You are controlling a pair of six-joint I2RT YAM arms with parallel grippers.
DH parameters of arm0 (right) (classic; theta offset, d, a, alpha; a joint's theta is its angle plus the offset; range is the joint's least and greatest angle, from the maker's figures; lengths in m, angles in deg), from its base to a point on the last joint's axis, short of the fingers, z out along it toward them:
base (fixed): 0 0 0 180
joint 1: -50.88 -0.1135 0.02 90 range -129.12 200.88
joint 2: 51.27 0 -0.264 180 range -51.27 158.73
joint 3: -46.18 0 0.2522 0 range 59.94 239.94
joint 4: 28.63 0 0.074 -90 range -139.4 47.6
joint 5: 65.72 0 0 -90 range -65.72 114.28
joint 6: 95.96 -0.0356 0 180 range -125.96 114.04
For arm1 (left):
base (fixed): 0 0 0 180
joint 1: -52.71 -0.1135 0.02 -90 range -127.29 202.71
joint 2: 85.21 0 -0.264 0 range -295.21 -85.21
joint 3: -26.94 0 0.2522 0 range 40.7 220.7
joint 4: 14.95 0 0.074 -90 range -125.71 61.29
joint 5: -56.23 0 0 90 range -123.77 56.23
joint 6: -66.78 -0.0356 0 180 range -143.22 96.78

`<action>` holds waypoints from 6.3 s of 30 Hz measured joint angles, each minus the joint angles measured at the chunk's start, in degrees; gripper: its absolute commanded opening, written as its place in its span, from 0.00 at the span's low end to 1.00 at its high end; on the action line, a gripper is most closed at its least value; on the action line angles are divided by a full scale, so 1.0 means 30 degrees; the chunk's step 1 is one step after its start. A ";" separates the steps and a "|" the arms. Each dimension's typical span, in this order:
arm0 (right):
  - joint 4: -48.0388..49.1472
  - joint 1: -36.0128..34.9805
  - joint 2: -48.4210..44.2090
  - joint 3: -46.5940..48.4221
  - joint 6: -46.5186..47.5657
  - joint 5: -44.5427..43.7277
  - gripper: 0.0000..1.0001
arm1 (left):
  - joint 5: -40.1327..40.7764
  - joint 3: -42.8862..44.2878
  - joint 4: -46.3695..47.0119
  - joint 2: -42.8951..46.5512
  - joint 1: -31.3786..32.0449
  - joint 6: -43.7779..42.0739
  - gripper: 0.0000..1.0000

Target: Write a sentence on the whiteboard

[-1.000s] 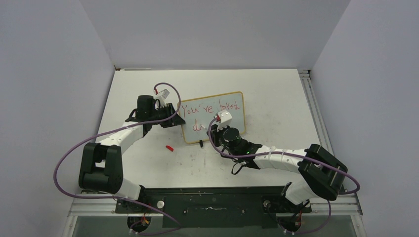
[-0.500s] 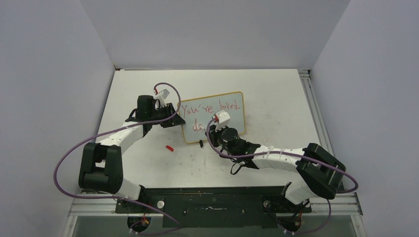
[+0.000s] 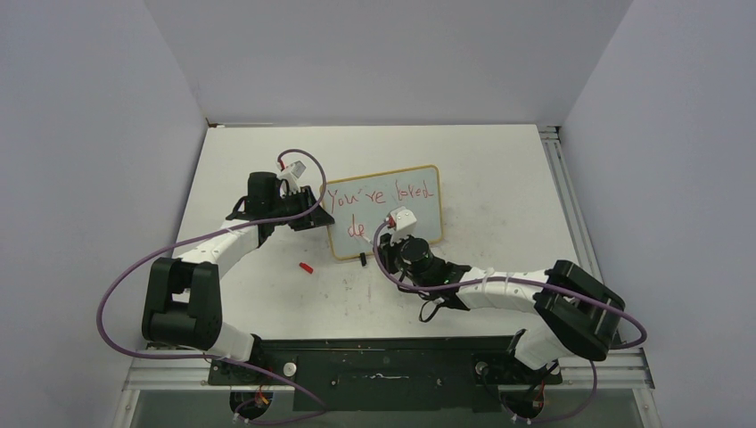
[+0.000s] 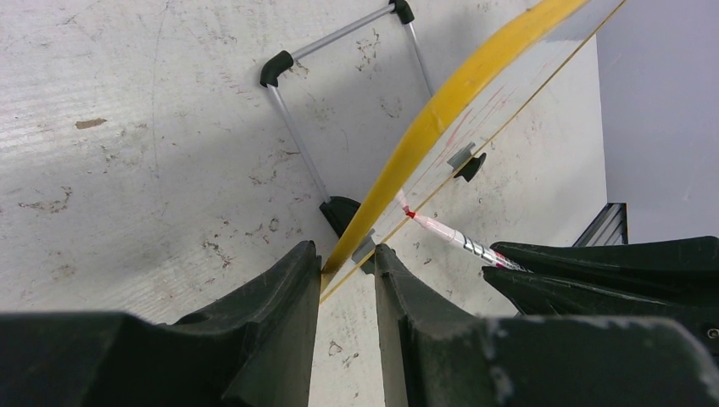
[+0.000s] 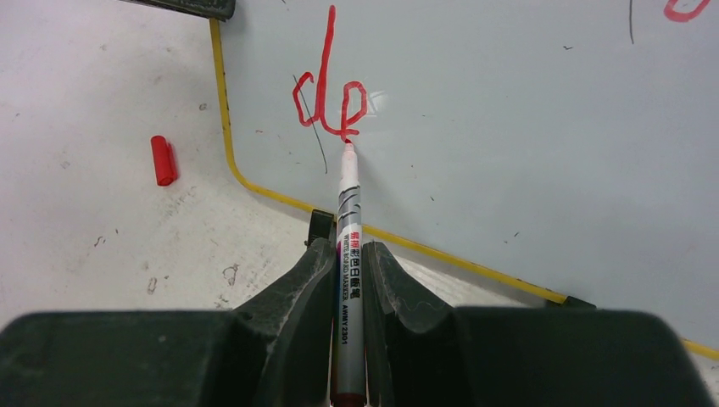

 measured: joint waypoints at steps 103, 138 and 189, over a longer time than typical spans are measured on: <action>-0.0189 0.0197 -0.0597 -0.0313 0.0379 -0.0656 0.05 | 0.0022 0.0007 0.0007 0.0015 0.0000 0.0000 0.28; -0.1384 0.0248 -0.2310 -0.0408 0.1093 -0.2091 0.05 | 0.0007 0.0007 0.0007 0.0036 0.0000 0.0007 0.28; -0.1603 -0.0590 -0.3497 -0.1137 0.0080 -0.2310 0.05 | 0.0015 0.0007 0.0007 0.0160 0.0000 0.0015 0.28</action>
